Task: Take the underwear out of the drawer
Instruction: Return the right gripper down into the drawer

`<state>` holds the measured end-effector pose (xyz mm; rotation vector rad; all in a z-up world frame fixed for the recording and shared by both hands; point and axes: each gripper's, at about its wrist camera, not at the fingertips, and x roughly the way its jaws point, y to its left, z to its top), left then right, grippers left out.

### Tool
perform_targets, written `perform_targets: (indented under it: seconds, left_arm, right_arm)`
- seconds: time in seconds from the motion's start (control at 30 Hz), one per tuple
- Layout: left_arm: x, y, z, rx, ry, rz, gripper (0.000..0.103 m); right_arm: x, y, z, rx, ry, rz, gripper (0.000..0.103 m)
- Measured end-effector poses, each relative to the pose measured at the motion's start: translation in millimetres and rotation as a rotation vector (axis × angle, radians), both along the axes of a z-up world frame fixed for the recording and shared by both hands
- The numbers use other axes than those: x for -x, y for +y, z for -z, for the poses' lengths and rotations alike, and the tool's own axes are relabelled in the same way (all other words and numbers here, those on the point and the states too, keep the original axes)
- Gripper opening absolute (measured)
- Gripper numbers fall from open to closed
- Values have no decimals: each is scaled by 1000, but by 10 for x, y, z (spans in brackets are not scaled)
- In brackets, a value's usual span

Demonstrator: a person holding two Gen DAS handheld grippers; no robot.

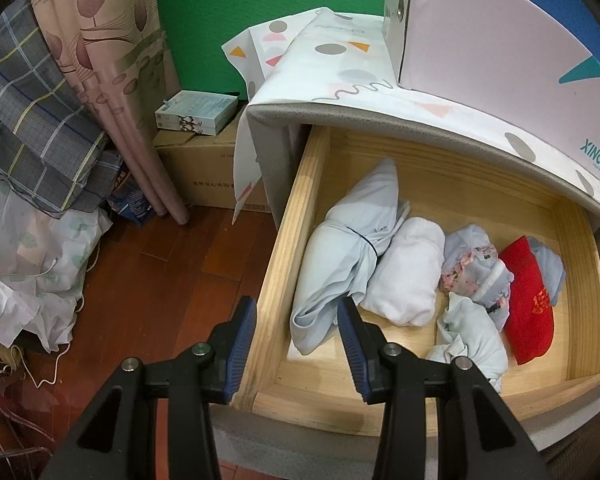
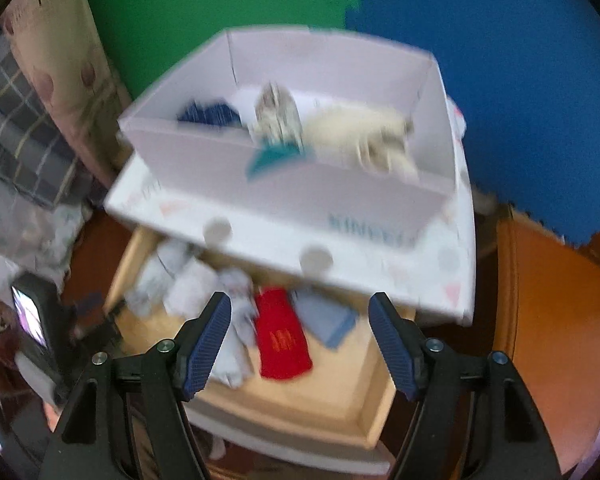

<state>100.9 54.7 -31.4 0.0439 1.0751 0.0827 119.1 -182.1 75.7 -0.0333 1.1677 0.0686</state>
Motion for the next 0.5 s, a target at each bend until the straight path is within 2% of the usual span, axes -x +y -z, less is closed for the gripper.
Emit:
perform_targets:
  seconds: [0.23,0.5]
  left_arm:
    - [-7,15,9,1,4,-5,43]
    - [-4,18,10,-1,8,-3,43]
  right_arm:
    - [232,-86,639,0,118,11,69]
    - [207,24,1187,-34,227,-4,69]
